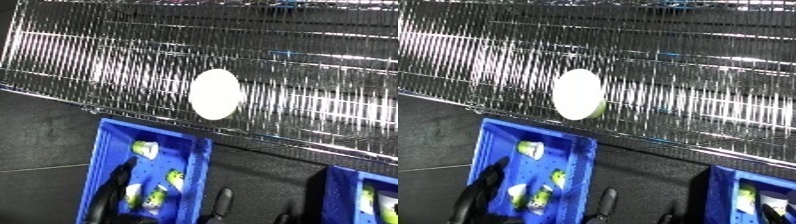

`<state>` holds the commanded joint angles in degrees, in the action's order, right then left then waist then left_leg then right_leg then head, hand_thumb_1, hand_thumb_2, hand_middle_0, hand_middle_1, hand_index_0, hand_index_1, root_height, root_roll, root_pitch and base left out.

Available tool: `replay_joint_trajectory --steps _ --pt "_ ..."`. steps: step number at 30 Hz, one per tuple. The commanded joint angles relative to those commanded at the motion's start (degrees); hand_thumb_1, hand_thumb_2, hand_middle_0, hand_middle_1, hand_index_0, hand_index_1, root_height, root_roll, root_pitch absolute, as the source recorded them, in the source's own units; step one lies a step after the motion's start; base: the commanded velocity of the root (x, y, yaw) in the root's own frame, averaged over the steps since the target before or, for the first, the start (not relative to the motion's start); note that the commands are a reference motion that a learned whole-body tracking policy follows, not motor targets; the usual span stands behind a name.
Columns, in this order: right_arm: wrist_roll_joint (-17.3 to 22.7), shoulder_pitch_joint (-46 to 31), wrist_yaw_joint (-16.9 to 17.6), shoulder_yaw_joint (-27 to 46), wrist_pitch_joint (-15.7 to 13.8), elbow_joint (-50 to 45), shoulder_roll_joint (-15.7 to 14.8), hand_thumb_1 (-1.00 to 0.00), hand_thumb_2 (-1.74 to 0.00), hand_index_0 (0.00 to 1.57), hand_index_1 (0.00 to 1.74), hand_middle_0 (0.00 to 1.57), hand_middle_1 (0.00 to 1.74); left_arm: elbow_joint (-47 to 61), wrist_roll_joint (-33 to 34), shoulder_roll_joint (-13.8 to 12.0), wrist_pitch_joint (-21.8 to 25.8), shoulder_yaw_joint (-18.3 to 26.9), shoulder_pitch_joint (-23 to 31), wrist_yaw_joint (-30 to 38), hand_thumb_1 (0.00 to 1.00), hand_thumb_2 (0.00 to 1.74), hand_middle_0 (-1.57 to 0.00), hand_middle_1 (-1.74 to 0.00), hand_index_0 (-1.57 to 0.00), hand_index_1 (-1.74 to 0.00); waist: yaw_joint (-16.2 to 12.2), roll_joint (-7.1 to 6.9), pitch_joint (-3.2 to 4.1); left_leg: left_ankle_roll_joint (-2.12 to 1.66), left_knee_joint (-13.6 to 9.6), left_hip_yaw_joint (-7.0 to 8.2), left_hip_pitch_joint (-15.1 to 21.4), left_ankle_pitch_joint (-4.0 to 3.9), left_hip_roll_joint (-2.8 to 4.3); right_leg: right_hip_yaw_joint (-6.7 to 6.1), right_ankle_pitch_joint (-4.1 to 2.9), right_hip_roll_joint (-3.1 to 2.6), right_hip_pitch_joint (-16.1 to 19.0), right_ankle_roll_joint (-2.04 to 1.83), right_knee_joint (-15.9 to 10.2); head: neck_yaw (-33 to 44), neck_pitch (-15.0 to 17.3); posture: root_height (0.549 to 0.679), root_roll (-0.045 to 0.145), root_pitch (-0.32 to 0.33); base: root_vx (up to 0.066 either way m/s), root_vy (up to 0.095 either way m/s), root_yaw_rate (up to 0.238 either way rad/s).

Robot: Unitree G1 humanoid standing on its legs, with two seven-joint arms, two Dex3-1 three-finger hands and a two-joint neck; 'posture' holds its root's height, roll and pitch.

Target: Pick up the object and place it into the box

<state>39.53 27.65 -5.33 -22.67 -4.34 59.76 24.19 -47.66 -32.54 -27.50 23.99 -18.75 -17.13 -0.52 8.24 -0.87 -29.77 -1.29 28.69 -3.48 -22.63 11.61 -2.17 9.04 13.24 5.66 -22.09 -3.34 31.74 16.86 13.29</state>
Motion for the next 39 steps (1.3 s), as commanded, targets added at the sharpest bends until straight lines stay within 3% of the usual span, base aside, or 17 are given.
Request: replay_joint_trajectory --steps 3,9,16,21,30,39 --pt "1.58 -1.39 -0.1 0.43 -1.18 0.65 -0.09 0.0 0.0 0.0 0.0 0.0 0.0 9.66 -0.4 -1.76 3.54 -0.04 1.28 2.32 0.0 0.0 0.0 0.0 0.0 0.0 1.32 -0.26 -0.02 0.1 0.19 -0.52 -0.73 0.28 -0.25 0.67 0.01 0.4 -0.39 -0.11 0.44 -2.66 0.52 0.656 0.037 0.071 0.032 -0.054 0.187" --pt "4.86 -2.86 -1.12 2.01 -1.89 2.31 -0.23 0.0 0.0 0.0 0.0 0.0 0.0 22.95 -0.56 -3.19 5.75 0.76 1.85 2.4 0.0 0.0 0.0 0.0 0.0 0.0 3.26 -0.82 -0.02 0.15 0.06 -1.7 -1.44 0.51 -0.81 2.12 -0.12 1.15 -0.54 -0.16 0.72 -6.2 1.13 0.657 0.036 0.078 0.032 -0.068 0.192" --pt "7.11 -3.78 -2.4 2.62 -1.95 3.32 -0.42 0.0 0.0 0.0 0.0 0.0 0.0 30.18 -0.08 -3.81 5.84 1.58 0.61 3.17 0.0 0.0 0.0 0.0 0.0 0.0 3.63 -1.68 -0.02 0.07 0.53 -2.1 -1.56 0.88 -0.84 2.61 -0.17 1.36 -0.33 -0.2 0.99 -5.93 1.39 0.657 0.034 0.076 0.034 -0.039 0.017" --pt "7.58 -4.05 -4.08 2.62 -1.72 3.86 -0.7 0.0 0.0 0.0 0.0 0.0 0.0 30.36 0.48 -3.73 5.0 1.78 -1.4 4.41 0.0 0.0 0.0 0.0 0.0 0.0 2.88 -2.55 -0.02 0.11 1.08 -1.8 -1.49 1.15 -0.55 2.18 -0.25 0.95 -0.18 -0.28 1.06 -3.87 1.21 0.657 0.03 0.072 0.029 -0.012 -0.091" --pt "7.36 -3.09 -7.28 1.73 -0.78 4.65 -1.46 0.0 0.0 0.0 0.0 0.0 0.0 24.66 3.03 -2.43 4.79 0.5 -7.59 7.58 0.0 0.0 0.0 0.0 0.0 0.0 0.7 -4.4 -0.02 0.14 2.52 -0.67 -1.82 1.86 0.66 0.7 -0.53 -0.29 -0.65 -0.62 1.31 0.23 0.61 0.655 0.019 0.069 0.021 0.006 -0.147" --pt "6.23 -1.69 -7.89 0.29 -0.14 4.19 -1.98 0.0 0.0 0.0 0.0 0.0 0.0 17.94 3.85 -0.47 5.21 0.06 -12.6 9.8 0.0 0.0 0.0 0.0 0.0 0.0 -1.4 -5.64 -0.02 0.14 3.8 0.51 -2.63 2.5 1.7 -0.69 -0.85 -1.31 -1.87 -0.88 1.65 3.3 -0.87 0.653 0.011 0.075 0.006 0.02 -0.128"
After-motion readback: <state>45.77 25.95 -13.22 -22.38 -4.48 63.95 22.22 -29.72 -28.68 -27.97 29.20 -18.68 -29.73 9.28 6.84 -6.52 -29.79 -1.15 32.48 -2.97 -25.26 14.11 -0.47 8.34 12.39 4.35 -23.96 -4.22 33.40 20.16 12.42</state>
